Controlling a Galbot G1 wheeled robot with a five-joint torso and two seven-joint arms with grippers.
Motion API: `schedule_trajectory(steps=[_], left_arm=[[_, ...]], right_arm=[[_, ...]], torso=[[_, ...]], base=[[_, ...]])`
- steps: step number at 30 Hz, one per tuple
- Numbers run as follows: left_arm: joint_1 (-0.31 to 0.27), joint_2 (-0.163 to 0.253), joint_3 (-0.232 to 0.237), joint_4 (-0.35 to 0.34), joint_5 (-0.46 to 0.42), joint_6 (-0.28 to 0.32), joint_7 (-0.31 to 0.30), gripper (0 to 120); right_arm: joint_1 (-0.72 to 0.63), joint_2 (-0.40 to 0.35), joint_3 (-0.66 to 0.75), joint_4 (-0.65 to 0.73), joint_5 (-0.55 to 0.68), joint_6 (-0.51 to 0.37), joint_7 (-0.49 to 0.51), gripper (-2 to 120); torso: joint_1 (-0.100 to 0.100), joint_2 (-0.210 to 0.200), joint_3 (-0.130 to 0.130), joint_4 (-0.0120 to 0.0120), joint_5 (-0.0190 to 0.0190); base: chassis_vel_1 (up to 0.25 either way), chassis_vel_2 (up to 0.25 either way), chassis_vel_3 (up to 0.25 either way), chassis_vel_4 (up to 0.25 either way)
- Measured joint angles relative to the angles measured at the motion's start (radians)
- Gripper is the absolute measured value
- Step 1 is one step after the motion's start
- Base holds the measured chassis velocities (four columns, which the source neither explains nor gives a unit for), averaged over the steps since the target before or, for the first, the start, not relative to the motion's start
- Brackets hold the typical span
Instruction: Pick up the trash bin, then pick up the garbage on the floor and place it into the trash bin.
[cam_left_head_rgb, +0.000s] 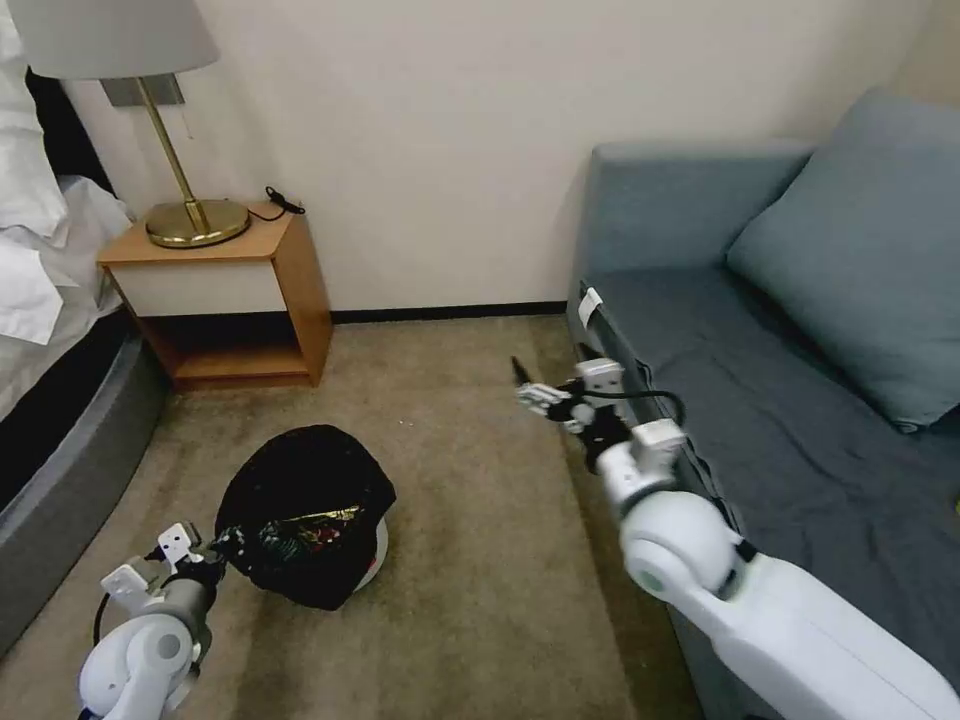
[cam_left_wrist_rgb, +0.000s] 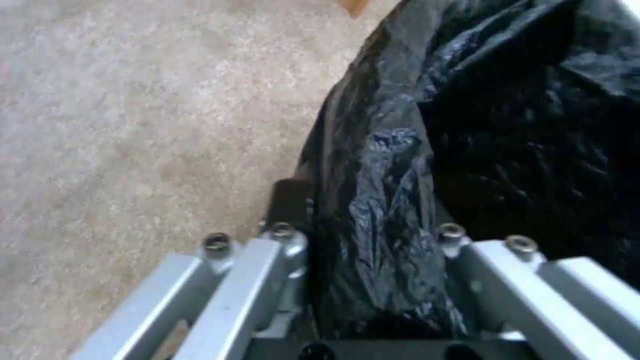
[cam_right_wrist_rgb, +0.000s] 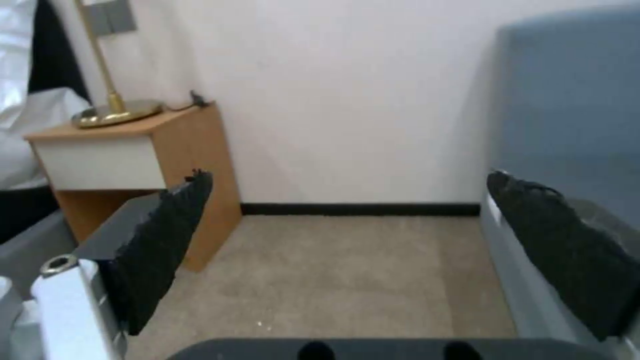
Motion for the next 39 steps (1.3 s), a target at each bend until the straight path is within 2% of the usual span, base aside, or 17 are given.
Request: schedule_trajectory(steps=[2,3,5,6,10,11,15,16,19,20,21,25,26,28,31,34,39], left_arm=[[0.007,-0.005,-0.003,-0.013,0.052,-0.028,0.045,41],[0.007,-0.005,-0.003,-0.013,0.052,-0.028,0.045,41],[0.013,-0.011,-0.012,-0.033,0.125,-0.073,0.085,51],[0.013,-0.011,-0.012,-0.033,0.125,-0.073,0.085,51],[0.031,-0.024,-0.016,-0.075,0.243,-0.158,0.156,71],[0.031,-0.024,-0.016,-0.075,0.243,-0.158,0.156,71],[0.056,-0.048,-0.015,-0.134,0.311,-0.208,0.185,88],[0.056,-0.048,-0.015,-0.134,0.311,-0.208,0.185,88],[0.076,-0.082,-0.007,-0.182,0.402,-0.287,0.188,98],[0.094,-0.113,0.002,-0.207,0.459,-0.338,0.193,100],[0.094,-0.113,0.002,-0.207,0.459,-0.338,0.193,100],[0.154,-0.203,0.044,-0.284,0.603,-0.444,0.184,100],[0.154,-0.203,0.044,-0.284,0.603,-0.444,0.184,100],[0.180,-0.234,0.068,-0.330,0.626,-0.455,0.157,100],[0.198,-0.253,0.075,-0.367,0.632,-0.462,0.136,100],[0.231,-0.261,0.065,-0.405,0.645,-0.499,0.127,100],[0.284,-0.267,0.075,-0.427,0.673,-0.529,0.128,100]], right_arm=[[-0.083,-0.006,0.073,0.041,0.005,-0.010,-0.011,100],[-0.083,-0.006,0.073,0.041,0.005,-0.010,-0.011,100],[-0.183,-0.005,0.132,0.073,-0.012,-0.013,-0.030,100],[-0.183,-0.005,0.132,0.073,-0.012,-0.013,-0.030,100],[-0.337,0.016,0.195,0.107,-0.083,-0.013,-0.070,100],[-0.337,0.016,0.195,0.107,-0.083,-0.013,-0.070,100],[-0.409,0.044,0.232,0.129,-0.132,-0.006,-0.088,100],[-0.409,0.044,0.232,0.129,-0.132,-0.006,-0.088,100],[-0.475,0.064,0.269,0.147,-0.172,0.005,-0.113,100],[-0.505,0.076,0.287,0.152,-0.190,0.010,-0.127,100],[-0.505,0.076,0.287,0.152,-0.190,0.010,-0.127,100],[-0.607,0.124,0.338,0.170,-0.251,0.026,-0.177,100],[-0.607,0.124,0.338,0.170,-0.251,0.026,-0.177,100],[-0.646,0.139,0.354,0.170,-0.281,0.050,-0.220,100],[-0.672,0.160,0.360,0.173,-0.300,0.068,-0.251,100],[-0.701,0.209,0.357,0.172,-0.348,0.089,-0.280,100],[-0.709,0.247,0.342,0.157,-0.386,0.108,-0.300,100]], torso=[[0.000,0.000,0.000,-0.0004,-0.0006],[0.000,0.000,0.000,-0.0004,-0.0006],[0.000,0.000,0.000,-0.0005,0.0005],[0.000,0.000,0.000,-0.0005,0.0005],[0.000,0.000,0.000,-0.0004,0.0007],[0.000,0.000,0.000,-0.0004,0.0007],[0.000,0.000,0.000,-0.0001,0.0007],[0.000,0.000,0.000,-0.0001,0.0007],[0.000,0.000,0.000,-0.0002,0.0010],[0.000,0.000,0.000,-0.0003,0.0009],[0.000,0.000,0.000,-0.0003,0.0009],[0.000,0.000,0.000,-0.0002,0.0006],[0.000,0.000,0.000,-0.0002,0.0006],[0.000,0.000,0.000,-0.0002,0.0007],[0.000,0.000,0.000,-0.0002,0.0009],[0.000,0.000,0.000,-0.0002,0.0008],[0.000,0.000,0.000,-0.0001,0.0008]], base=[[0.000,0.000,0.000,0.000],[0.000,0.000,0.000,0.000],[0.000,0.000,0.000,0.000],[0.000,0.000,0.000,0.000],[0.000,0.000,0.000,0.000],[0.000,0.000,0.000,0.000],[0.000,0.000,0.000,0.000],[0.000,0.000,0.000,0.000],[0.000,0.000,0.000,0.000],[0.000,0.000,0.000,0.000],[0.000,0.000,0.000,0.000],[0.000,0.000,0.000,0.000],[0.000,0.000,0.000,0.000],[0.000,0.000,0.000,0.000],[0.000,0.000,0.000,0.000],[0.000,0.000,0.000,0.000],[0.000,0.000,0.000,0.000]])
